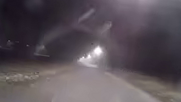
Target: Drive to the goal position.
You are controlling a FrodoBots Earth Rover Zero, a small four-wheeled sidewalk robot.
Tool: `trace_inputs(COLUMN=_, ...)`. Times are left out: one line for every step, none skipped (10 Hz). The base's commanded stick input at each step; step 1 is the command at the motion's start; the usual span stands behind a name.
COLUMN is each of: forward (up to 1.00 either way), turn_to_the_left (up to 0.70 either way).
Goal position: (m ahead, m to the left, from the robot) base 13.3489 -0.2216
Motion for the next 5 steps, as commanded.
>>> trace_inputs(forward=1.0, turn_to_the_left=-0.05)
trace_inputs(forward=1.0, turn_to_the_left=-0.05)
trace_inputs(forward=1.0, turn_to_the_left=-0.05)
trace_inputs(forward=1.0, turn_to_the_left=-0.05)
trace_inputs(forward=1.0, turn_to_the_left=-0.05)
